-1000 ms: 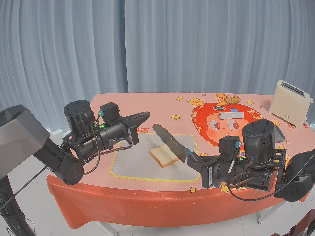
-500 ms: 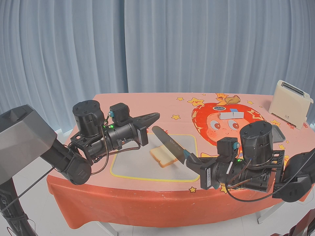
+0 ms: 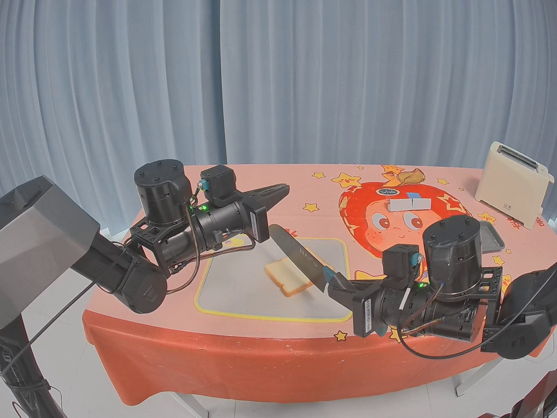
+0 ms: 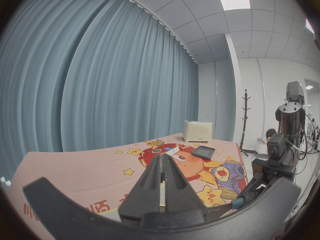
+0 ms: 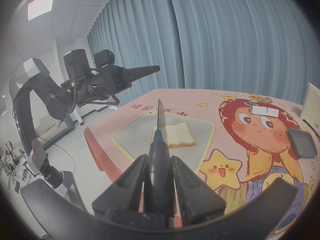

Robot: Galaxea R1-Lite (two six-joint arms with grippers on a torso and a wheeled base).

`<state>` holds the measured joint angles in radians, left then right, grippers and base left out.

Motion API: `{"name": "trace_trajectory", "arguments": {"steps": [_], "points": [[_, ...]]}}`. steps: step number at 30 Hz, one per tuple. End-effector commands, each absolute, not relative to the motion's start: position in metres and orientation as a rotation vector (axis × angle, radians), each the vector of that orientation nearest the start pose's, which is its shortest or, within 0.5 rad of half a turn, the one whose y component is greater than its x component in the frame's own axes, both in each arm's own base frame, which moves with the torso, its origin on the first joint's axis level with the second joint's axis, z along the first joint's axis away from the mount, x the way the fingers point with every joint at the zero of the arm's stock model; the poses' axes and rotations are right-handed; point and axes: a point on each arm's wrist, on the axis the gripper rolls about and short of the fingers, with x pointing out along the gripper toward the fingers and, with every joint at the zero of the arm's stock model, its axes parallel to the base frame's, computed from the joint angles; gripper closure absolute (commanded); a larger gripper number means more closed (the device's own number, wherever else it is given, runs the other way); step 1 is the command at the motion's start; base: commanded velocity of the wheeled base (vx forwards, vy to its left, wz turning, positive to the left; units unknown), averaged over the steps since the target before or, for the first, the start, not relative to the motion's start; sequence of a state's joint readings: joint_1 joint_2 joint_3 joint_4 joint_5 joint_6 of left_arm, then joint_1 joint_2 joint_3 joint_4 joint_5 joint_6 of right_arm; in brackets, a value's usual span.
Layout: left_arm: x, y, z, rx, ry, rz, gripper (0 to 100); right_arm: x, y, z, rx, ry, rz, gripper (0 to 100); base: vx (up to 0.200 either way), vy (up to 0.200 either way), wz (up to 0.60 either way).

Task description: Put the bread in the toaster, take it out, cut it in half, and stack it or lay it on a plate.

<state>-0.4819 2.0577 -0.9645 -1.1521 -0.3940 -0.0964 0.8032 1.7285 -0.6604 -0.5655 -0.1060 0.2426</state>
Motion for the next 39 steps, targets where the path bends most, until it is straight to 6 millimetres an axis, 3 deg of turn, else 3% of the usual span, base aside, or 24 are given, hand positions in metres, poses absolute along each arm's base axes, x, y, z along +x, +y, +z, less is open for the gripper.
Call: {"name": "trace_trajectory", "arguments": {"steps": [1, 10, 21, 32, 39], "points": [[0.34, -0.187, 0.152, -0.093, -0.021, -0.876, 100, 0.202, 0.205, 0.13, 0.003, 0.539, 0.619, 100, 0.0, 0.0, 0.0], [0.341, -0.187, 0.147, -0.093, -0.007, -0.874, 100, 0.202, 0.206, 0.126, -0.002, 0.552, 0.618, 100, 0.0, 0.0, 0.0], [0.349, -0.191, 0.119, -0.087, 0.058, -0.87, 100, 0.204, 0.207, 0.124, -0.002, 0.56, 0.613, 100, 0.0, 0.0, 0.0], [0.349, -0.195, 0.12, -0.087, 0.059, -0.877, 100, 0.206, 0.205, 0.125, 0.004, 0.554, 0.605, 100, 0.0, 0.0, 0.0], [0.352, -0.196, 0.107, -0.074, 0.083, -0.876, 100, 0.207, 0.205, 0.124, 0.001, 0.559, 0.602, 100, 0.0, 0.0, 0.0]]}}
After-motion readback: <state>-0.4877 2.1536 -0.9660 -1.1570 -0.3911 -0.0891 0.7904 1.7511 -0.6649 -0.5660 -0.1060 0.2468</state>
